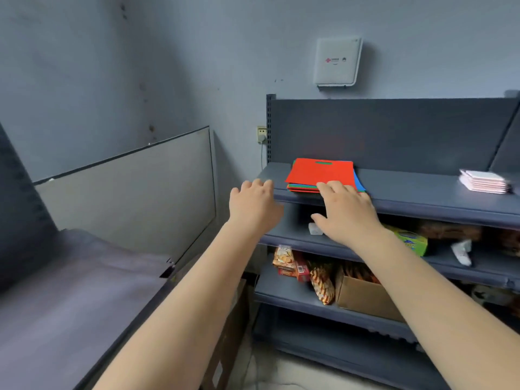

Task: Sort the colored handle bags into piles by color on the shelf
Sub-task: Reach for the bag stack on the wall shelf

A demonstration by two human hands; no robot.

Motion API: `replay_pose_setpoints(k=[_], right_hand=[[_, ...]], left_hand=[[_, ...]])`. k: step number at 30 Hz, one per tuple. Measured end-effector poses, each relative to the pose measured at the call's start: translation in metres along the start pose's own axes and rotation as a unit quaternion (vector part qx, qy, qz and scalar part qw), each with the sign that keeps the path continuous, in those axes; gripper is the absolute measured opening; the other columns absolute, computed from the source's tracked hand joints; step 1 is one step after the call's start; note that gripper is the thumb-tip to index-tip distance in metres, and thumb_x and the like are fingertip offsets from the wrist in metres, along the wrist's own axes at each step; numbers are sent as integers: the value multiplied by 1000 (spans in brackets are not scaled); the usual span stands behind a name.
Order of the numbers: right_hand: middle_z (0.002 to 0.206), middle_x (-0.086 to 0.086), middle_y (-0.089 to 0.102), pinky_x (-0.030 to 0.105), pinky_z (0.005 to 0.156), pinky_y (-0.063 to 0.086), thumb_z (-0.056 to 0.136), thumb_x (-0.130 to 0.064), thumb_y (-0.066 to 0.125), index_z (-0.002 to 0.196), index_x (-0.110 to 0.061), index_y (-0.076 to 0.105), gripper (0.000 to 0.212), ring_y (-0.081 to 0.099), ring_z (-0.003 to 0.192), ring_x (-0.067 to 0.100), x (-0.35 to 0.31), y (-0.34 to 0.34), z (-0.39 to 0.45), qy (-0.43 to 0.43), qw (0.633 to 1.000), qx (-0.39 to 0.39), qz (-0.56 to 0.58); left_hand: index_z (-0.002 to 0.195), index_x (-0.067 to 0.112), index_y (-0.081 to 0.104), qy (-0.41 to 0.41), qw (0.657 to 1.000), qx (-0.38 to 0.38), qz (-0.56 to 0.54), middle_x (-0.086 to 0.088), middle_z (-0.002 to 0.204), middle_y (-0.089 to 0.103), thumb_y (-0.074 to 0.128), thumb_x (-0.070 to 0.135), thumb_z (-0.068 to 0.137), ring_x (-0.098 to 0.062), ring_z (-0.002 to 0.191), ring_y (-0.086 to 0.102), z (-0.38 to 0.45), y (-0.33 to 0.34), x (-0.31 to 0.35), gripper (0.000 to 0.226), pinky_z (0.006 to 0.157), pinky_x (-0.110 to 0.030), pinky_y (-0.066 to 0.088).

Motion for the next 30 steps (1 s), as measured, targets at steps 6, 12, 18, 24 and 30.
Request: replay_pose_setpoints(k=[6,12,18,24,30], right_hand=[[148,4,32,43,104,32,93,-42,50,146,-18,24,64,34,133,27,59,29,53,61,998,-18,-13],[146,5,34,43,101,34,94,-42,48,146,-18,25,62,37,130,28,113,67,100,87,996,-36,-11],[148,5,33,45,103,33,96,-43,45,148,-22,25,60,35,132,28,164,114,150,71,995,-68,-3],[145,4,38,43,102,35,98,-44,40,145,-21,31,54,37,130,27,211,158,190,56,993,-100,13],[140,6,44,39,100,37,99,-45,38,143,-17,36,52,39,128,27,244,193,218,87,983,-130,99]], left_hand=[[133,17,43,55,998,-22,-14,-4,134,49,47,45,93,-28,125,42,81,45,31,49,99,-40,34],[128,17,44,75,996,-38,-19,-3,130,51,46,47,93,-27,121,45,143,94,55,46,96,-40,36],[130,18,44,60,997,-53,-11,-4,131,50,43,50,94,-28,120,45,199,148,74,48,95,-40,36],[135,19,41,20,998,-64,-8,-3,137,46,38,54,95,-27,126,42,242,201,84,53,99,-39,33],[134,20,46,-19,997,-75,-16,-1,137,49,34,56,95,-24,129,40,268,240,76,54,106,-39,23]])
Point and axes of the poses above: each hand's wrist, its own z-axis towards the middle knuckle, its own y-axis out of the palm, x = y × z, the point moved 5 cm from there along z, towards the middle knuckle
